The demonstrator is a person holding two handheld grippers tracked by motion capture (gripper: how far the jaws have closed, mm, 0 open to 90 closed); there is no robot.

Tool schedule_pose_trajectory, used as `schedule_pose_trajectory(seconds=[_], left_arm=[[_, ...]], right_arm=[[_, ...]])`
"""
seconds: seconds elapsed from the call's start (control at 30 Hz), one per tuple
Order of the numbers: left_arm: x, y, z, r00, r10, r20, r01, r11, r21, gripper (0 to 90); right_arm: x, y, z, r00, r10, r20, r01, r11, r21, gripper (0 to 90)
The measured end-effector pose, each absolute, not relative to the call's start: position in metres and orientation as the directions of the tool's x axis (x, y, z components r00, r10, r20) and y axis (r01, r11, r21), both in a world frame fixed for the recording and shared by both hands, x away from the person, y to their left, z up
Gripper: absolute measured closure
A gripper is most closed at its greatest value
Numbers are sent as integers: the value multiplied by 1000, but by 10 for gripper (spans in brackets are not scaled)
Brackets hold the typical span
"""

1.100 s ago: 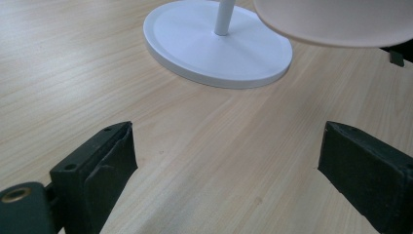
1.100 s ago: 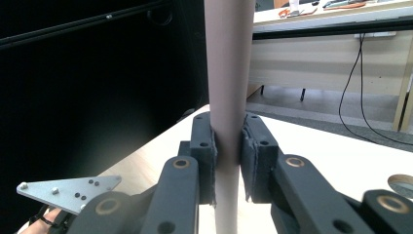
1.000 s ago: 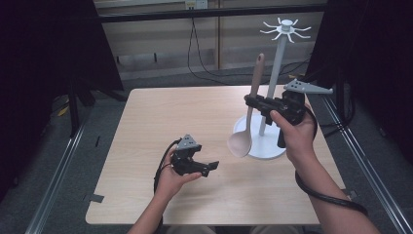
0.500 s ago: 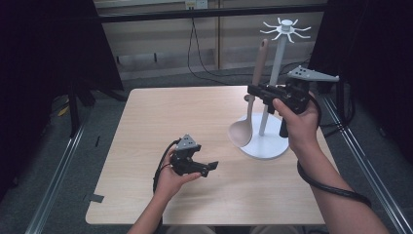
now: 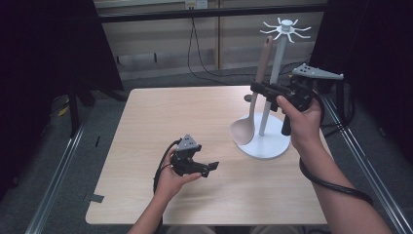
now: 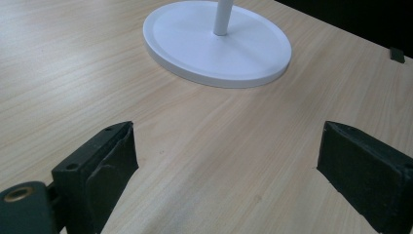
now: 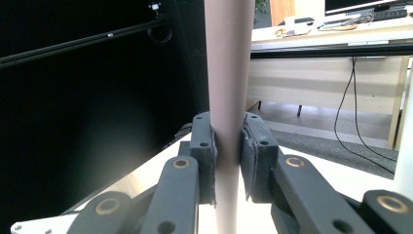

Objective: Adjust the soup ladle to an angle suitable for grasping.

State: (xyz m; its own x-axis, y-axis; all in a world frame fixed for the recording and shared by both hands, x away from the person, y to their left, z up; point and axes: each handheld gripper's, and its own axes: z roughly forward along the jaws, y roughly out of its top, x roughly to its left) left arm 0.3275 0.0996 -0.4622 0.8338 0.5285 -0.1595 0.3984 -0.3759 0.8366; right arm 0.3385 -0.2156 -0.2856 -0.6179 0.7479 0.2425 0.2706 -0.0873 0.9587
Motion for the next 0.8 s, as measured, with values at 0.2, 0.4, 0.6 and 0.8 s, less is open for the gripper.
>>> schedule_pose_trajectory(seconds=[0.2, 0.4, 0.6, 0.8], left_arm=[[328, 99, -464, 835, 525, -162, 402, -383, 832, 72], [328, 99, -464, 837, 523, -162, 400, -383, 833, 72], [329, 101, -464, 834, 527, -164, 403, -379, 833, 72], [331, 103, -464, 835, 528, -156, 399, -384, 833, 74]], right_arm=[[340, -218, -286, -613, 749, 250, 269, -99, 958, 777], [341, -223, -288, -606, 753, 255, 275, -103, 956, 777], [343, -227, -288, -595, 763, 252, 275, -101, 956, 777], [345, -230, -288, -585, 770, 252, 276, -103, 956, 771]])
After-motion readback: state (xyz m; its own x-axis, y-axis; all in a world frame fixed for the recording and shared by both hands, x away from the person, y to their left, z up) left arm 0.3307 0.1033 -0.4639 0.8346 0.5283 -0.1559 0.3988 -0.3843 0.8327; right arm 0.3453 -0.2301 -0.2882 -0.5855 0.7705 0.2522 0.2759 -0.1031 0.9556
